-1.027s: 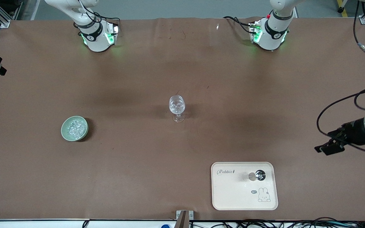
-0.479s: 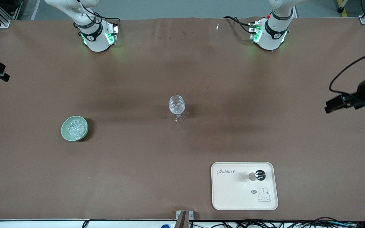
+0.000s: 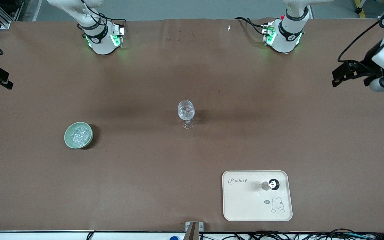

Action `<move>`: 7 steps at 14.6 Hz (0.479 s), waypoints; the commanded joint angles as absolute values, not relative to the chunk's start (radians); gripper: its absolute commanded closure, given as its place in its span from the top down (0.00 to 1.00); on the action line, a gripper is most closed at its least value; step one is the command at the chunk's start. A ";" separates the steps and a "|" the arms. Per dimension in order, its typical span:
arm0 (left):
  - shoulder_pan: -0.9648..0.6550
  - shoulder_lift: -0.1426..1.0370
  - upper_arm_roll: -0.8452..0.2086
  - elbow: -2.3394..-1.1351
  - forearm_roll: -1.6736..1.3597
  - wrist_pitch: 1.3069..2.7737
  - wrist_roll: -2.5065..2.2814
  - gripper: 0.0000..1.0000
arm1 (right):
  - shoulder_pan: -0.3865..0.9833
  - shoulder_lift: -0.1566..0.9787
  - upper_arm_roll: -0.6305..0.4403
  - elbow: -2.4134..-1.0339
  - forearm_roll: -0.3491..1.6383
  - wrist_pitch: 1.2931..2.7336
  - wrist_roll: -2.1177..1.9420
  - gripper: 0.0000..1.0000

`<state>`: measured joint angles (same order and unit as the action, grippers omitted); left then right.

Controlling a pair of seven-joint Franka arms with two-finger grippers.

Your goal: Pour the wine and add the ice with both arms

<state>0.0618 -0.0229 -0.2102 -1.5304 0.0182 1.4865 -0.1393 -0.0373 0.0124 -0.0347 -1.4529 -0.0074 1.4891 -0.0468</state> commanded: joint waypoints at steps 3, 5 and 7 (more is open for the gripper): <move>0.057 -0.170 -0.187 -1.686 0.003 1.529 -0.123 1.00 | -0.043 0.008 -0.025 -1.470 -0.009 1.485 -0.057 0.98; 0.060 -0.161 -0.189 -1.660 0.003 1.525 -0.132 1.00 | -0.043 0.008 -0.025 -1.468 -0.009 1.485 -0.057 0.98; 0.060 -0.124 -0.187 -1.612 0.003 1.522 -0.138 1.00 | -0.043 0.008 -0.026 -1.468 -0.009 1.485 -0.057 0.98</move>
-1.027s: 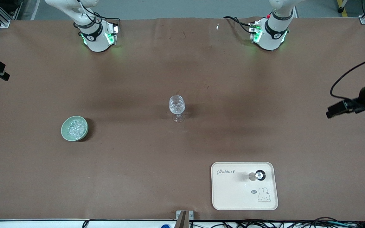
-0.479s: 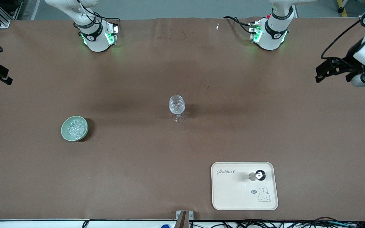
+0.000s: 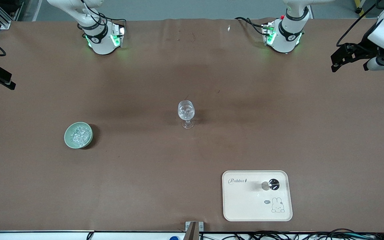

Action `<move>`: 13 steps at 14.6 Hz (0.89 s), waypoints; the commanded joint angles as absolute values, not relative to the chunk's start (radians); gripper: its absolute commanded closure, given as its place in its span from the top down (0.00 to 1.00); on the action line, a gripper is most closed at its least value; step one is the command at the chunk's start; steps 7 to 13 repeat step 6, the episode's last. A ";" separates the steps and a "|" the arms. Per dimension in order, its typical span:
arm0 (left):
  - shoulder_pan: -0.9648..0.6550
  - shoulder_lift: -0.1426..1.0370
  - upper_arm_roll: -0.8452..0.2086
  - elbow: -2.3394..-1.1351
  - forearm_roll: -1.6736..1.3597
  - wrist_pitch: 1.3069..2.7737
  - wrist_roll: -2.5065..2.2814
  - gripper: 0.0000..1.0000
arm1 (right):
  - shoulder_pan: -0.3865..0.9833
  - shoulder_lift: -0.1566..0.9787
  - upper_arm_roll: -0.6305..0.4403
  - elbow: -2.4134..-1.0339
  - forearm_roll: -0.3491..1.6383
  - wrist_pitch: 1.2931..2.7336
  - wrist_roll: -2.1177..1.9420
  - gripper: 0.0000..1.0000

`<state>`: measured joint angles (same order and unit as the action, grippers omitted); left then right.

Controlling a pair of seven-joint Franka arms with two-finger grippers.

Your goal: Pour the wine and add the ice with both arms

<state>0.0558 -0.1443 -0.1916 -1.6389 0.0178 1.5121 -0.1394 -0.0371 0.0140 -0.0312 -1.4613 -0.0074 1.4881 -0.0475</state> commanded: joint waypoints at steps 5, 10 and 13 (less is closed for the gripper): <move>0.060 -0.091 -0.187 -1.569 0.003 1.500 -0.138 1.00 | -0.048 0.011 -0.028 -1.462 -0.009 1.483 -0.055 0.99; 0.061 -0.089 -0.187 -1.569 0.002 1.500 -0.138 1.00 | -0.051 0.011 -0.028 -1.460 -0.009 1.485 -0.055 0.99; 0.061 -0.089 -0.187 -1.569 0.002 1.500 -0.138 1.00 | -0.051 0.011 -0.028 -1.460 -0.009 1.485 -0.055 0.99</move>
